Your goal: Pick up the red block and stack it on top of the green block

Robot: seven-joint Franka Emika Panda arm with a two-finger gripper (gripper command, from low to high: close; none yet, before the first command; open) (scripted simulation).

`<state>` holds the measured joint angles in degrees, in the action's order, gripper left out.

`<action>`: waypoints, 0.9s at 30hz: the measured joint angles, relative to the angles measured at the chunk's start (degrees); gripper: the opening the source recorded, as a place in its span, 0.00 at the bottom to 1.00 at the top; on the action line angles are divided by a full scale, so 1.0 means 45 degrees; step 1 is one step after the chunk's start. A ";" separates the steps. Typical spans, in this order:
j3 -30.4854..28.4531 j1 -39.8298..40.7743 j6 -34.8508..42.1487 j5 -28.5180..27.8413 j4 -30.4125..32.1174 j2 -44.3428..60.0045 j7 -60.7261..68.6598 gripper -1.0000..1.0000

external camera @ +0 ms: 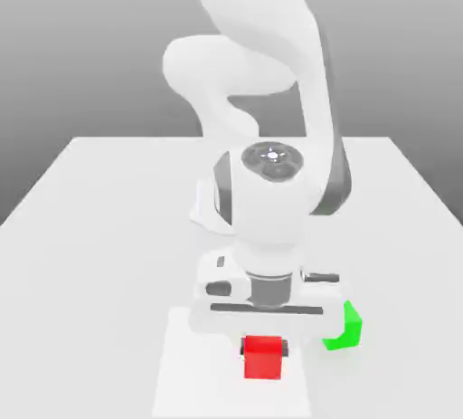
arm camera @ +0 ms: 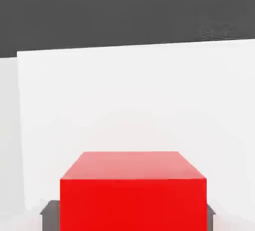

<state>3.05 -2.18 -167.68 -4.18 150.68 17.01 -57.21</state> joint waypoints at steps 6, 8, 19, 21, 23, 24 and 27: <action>0.0268 0.0171 0.1353 0.0427 0.0241 -0.1594 0.0317 0.00; 0.0411 0.0161 0.2021 0.0683 0.0386 -0.2415 0.0620 0.00; 0.1631 -0.2040 0.3139 0.1733 0.1433 -0.4671 0.4818 0.00; 0.1802 -0.2354 0.3292 0.1656 0.1633 -0.4984 0.5432 0.00; 0.1907 -0.2485 0.3129 0.1445 0.1726 -0.4890 0.5669 0.00; 0.1907 -0.2491 0.2902 0.1288 0.1723 -0.4656 0.5620 0.00; 0.1945 -0.2339 0.1997 0.0716 0.1686 -0.3712 0.5271 0.00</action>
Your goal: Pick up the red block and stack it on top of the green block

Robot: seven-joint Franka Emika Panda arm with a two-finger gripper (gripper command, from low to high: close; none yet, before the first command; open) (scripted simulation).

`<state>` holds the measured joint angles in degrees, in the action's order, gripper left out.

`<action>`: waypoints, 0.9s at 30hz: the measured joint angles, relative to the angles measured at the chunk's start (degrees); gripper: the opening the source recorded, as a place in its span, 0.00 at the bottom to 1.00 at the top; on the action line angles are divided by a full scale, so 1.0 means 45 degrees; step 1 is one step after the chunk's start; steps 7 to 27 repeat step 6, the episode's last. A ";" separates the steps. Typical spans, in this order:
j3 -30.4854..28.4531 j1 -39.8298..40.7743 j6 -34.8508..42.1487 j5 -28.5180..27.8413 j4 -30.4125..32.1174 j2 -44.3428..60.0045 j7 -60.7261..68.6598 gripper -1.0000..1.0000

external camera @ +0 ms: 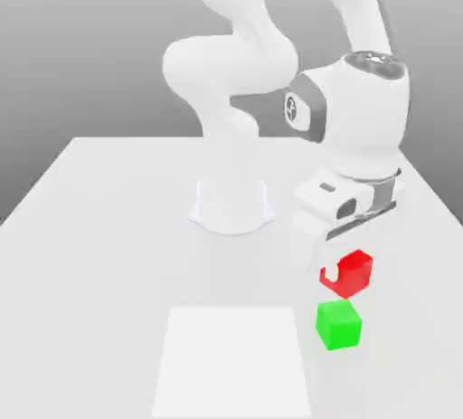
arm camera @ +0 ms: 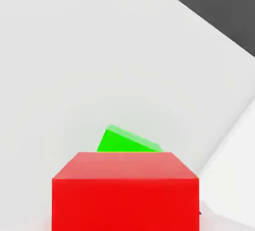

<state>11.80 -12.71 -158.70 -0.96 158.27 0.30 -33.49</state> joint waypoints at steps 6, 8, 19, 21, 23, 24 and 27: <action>-0.0253 -0.0096 -0.1267 -0.0850 -0.0031 0.1356 -0.0605 1.00; -0.0253 -0.0096 -0.1267 -0.0850 -0.0031 0.1356 -0.0605 1.00; -0.0253 -0.0096 -0.1267 -0.0850 -0.0031 0.1356 -0.0605 1.00; -0.0253 -0.0096 -0.1267 -0.0850 -0.0031 0.1356 -0.0605 1.00; -0.0253 -0.0096 -0.1267 -0.0850 -0.0031 0.1356 -0.0605 1.00; -0.0253 -0.0096 -0.1267 -0.0850 -0.0031 0.1356 -0.0605 1.00; -0.0253 -0.0096 -0.1267 -0.0850 -0.0031 0.1356 -0.0605 1.00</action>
